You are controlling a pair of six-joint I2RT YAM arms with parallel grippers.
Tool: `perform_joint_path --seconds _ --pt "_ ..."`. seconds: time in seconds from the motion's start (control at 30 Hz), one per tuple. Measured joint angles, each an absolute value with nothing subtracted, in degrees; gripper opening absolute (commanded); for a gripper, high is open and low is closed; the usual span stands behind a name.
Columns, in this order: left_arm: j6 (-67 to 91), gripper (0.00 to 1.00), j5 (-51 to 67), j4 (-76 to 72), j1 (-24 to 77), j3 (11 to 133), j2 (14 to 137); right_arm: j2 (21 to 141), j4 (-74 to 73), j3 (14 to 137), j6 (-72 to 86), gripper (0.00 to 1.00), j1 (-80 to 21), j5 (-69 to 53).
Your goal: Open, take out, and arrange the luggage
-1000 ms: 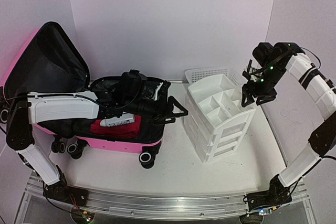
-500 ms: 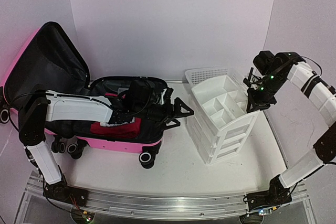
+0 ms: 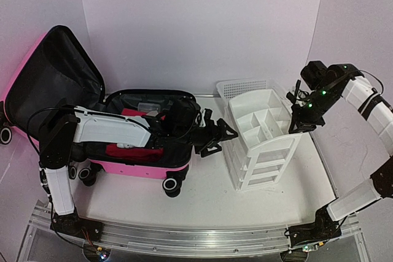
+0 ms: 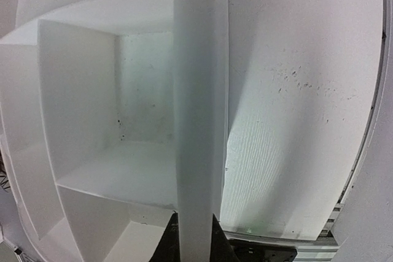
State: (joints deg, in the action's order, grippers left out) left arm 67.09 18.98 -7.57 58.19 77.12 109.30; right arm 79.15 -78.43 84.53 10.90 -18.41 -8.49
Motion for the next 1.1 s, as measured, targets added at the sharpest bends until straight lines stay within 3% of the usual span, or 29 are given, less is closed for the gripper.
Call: perform_joint_path --seconds 0.17,0.3,0.7,1.1 --pt "67.81 0.79 17.19 -7.53 58.19 77.19 109.36 78.41 -77.93 83.72 11.44 0.08 -18.41 -9.10" --pt "67.40 0.88 15.79 -6.46 58.52 78.35 110.34 78.30 -77.97 83.68 11.88 0.06 -18.41 -9.39" --pt "56.53 0.88 3.97 20.29 61.10 95.64 113.69 77.97 -78.17 83.68 12.78 0.02 -17.93 -8.78" --pt "46.19 0.86 -4.84 29.71 62.08 98.17 111.96 77.43 -78.19 83.68 13.82 0.00 -18.44 -7.70"
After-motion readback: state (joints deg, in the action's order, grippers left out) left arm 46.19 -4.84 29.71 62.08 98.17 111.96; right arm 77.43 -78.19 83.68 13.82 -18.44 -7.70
